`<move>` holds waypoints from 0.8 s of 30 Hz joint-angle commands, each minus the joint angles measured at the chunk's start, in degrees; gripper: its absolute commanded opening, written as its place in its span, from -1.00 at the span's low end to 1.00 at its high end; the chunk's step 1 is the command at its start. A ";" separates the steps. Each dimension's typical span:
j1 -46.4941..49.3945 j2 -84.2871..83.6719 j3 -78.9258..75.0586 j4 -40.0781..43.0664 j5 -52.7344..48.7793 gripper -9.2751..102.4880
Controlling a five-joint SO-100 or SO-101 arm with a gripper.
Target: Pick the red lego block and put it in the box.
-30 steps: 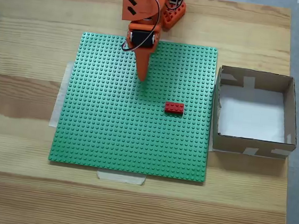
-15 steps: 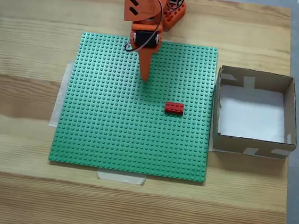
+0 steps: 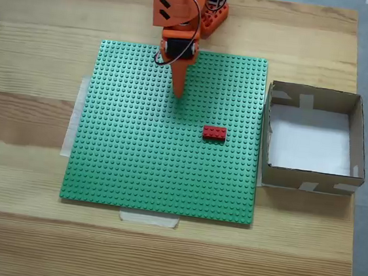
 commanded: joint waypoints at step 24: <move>0.79 -30.76 -38.85 12.57 4.92 -0.85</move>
